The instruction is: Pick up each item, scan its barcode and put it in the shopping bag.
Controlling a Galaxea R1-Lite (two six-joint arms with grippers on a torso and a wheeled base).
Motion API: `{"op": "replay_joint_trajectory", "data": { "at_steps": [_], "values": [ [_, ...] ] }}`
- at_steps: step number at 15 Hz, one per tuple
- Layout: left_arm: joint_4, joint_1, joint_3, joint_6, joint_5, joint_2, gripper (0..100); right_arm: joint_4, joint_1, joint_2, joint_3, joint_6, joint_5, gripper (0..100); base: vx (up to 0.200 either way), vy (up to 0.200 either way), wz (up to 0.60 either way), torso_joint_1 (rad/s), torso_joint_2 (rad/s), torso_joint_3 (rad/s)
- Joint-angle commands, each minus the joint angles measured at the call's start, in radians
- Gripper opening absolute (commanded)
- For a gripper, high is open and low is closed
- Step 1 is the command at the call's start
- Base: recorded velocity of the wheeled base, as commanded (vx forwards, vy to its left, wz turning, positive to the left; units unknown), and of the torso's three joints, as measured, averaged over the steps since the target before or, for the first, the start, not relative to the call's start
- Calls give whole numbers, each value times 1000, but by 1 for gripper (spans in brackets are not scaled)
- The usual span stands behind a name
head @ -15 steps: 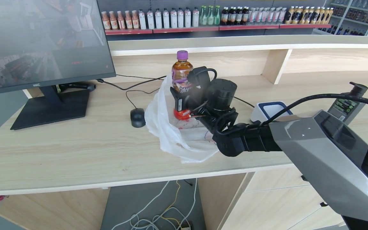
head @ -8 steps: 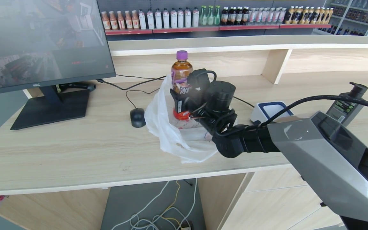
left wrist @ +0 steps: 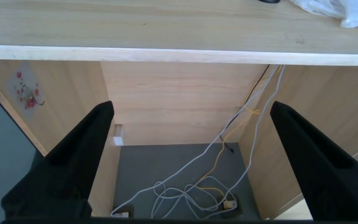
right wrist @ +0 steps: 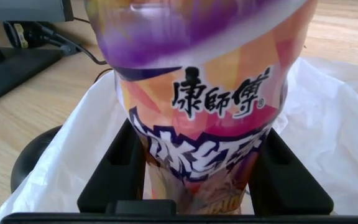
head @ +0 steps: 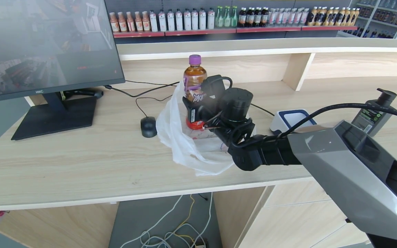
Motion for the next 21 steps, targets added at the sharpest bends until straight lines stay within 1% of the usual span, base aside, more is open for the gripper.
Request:
{"op": "replay_joint_trajectory", "data": {
  "at_steps": [1, 2, 9, 12, 14, 19, 20, 21],
  "values": [
    [0, 0, 0, -1, 1, 0, 100, -1, 2, 2, 0, 0, 1, 0, 0, 0, 0, 0, 0, 0],
    [0, 0, 0, -1, 0, 0, 100, -1, 2, 2, 0, 0, 1, 100, 0, 0, 0, 0, 0, 0],
    [0, 0, 0, -1, 0, 0, 100, -14, -3, -22, -3, -17, 5, 100, 0, 0, 0, 0, 0, 0],
    [0, 0, 0, -1, 1, 0, 100, -112, -3, -34, 15, -39, 5, 100, 0, 0, 0, 0, 0, 0],
    [0, 0, 0, -1, 0, 0, 100, -140, -1, -60, 23, -45, 5, 100, 0, 0, 0, 0, 0, 0],
    [0, 0, 0, -1, 0, 0, 100, -152, 0, -138, 97, -51, 4, 100, 0, 0, 0, 0, 0, 0],
    [0, 0, 0, -1, 1, 0, 100, -180, -1, -153, 127, -51, 5, 100, 0, 0, 0, 0, 0, 0],
    [0, 0, 0, -1, 0, 0, 100, -238, -1, -167, 189, -46, 5, 100, 0, 0, 0, 0, 0, 0]
  ]
}}
